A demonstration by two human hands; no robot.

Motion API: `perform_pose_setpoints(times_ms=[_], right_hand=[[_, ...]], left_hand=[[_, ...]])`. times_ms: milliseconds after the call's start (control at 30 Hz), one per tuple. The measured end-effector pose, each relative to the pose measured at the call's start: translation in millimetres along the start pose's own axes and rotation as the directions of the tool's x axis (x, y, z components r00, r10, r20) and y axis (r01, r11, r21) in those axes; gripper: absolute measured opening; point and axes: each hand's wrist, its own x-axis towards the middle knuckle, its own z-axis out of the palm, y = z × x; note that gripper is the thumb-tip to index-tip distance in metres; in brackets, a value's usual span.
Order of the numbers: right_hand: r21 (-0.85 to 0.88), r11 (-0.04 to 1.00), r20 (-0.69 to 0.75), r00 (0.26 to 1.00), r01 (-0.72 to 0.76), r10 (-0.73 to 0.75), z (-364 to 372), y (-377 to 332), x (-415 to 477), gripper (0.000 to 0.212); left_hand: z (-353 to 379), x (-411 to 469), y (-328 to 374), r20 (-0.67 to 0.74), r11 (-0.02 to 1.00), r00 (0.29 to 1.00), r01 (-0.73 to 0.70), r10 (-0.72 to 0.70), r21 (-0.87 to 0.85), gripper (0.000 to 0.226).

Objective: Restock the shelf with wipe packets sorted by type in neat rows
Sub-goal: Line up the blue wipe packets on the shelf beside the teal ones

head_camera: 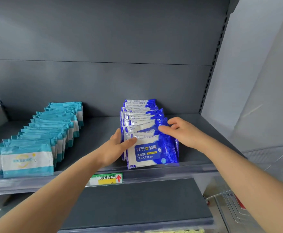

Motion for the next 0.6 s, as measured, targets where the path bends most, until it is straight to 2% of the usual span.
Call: perform_pose_setpoints(times_ms=[100,200,267,367,467,533,600], right_hand=[[-0.036,0.992,0.030,0.992,0.120,-0.118,2.3,-0.9,11.0,0.053],[-0.151,0.965,0.115,0.973,0.214,-0.198,8.5,0.0,16.9,0.045],[-0.224,0.956,0.105,0.980,0.191,-0.172,6.7,0.3,15.2,0.043],[-0.211,0.972,0.128,0.989,0.105,-0.079,-1.6,-0.8,9.7,0.048],[-0.070,0.995,0.058,0.996,0.070,-0.066,-6.7,-0.5,11.9,0.049],[0.151,0.988,-0.020,1.000,0.023,-0.020,-5.1,-1.7,17.4,0.048],[0.394,0.915,0.050,0.996,-0.091,0.077,1.1,-3.9,24.3,0.045]], left_hand=[[6.3,4.8,5.8,-0.073,0.999,0.996,-0.046,0.044,-0.024,0.038],[14.5,13.1,7.8,-0.067,0.996,0.997,-0.053,0.049,-0.071,0.069],[18.2,14.4,10.5,-0.093,0.999,0.996,-0.006,0.002,-0.039,0.071],[17.7,14.0,10.1,-0.112,1.000,0.993,0.025,-0.023,0.015,0.061],[12.3,15.1,17.0,-0.207,1.000,0.978,0.009,-0.010,-0.007,0.070],[6.3,22.7,21.9,-0.320,1.000,0.948,-0.006,-0.002,-0.024,0.074],[3.8,32.3,25.1,-0.350,0.988,0.931,0.063,-0.109,-0.139,0.076]])
